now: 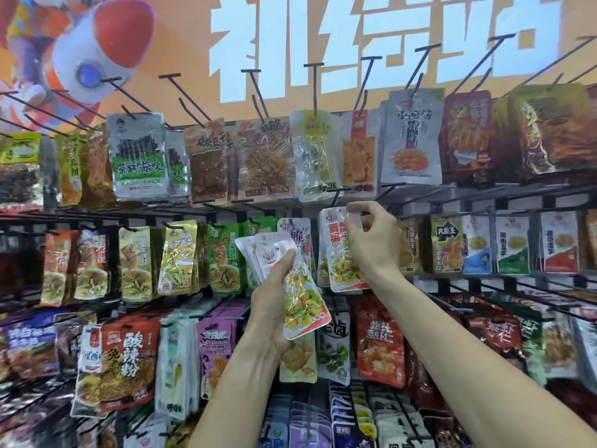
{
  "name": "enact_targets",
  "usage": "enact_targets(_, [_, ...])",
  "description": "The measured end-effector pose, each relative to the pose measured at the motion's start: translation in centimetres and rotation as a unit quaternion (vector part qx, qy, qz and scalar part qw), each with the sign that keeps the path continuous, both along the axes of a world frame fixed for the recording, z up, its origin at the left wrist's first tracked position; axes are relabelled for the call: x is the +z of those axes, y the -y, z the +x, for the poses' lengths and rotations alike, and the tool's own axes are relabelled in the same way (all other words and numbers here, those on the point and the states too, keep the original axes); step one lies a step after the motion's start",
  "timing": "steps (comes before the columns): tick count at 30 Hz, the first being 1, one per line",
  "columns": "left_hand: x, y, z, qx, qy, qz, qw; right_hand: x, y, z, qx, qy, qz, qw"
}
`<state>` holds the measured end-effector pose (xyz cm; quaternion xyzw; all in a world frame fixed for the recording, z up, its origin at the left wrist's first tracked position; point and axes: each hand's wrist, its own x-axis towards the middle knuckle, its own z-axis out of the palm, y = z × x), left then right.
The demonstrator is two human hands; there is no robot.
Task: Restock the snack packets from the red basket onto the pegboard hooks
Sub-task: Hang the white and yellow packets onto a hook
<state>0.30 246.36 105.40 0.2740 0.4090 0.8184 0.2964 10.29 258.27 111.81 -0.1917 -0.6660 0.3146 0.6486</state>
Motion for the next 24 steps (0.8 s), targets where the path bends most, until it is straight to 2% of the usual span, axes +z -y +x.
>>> enact_targets(5, [0.3,0.5,-0.2,-0.025,-0.006,0.015,1.000,0.5,-0.4,-0.9,-0.043,0.024,0.011,0.999])
enact_targets(11, [0.7,0.6,0.0,-0.031,-0.031,0.024,0.999,0.7,-1.4,-2.8,-0.083,0.082,-0.022,0.993])
enact_targets(15, [1.0,0.8,0.5,-0.047,-0.041,0.009,0.998,-0.4,-1.2,-3.0,-0.136,0.137,0.035,0.981])
enact_targets(17, [0.9,0.8,0.4,-0.048,-0.049,0.003,0.998,-1.4,-0.2,-1.8,-0.170,0.118,0.047,0.977])
enact_targets(18, [0.8,0.8,0.3,-0.045,-0.053,0.007,0.998,-2.2,0.4,-1.1,-0.155,0.089,0.040,0.983])
enact_targets(20, [0.5,0.5,0.1,-0.037,-0.061,0.015,0.997,-3.0,2.0,0.0,-0.011,0.057,-0.034,0.998])
enact_targets(22, [0.4,0.3,0.3,-0.038,-0.074,0.016,0.996,-3.3,3.1,0.3,0.168,0.065,-0.146,0.973])
enact_targets(24, [0.3,0.0,0.6,-0.030,-0.082,0.016,0.996,-3.3,3.4,0.0,0.225,0.062,-0.189,0.954])
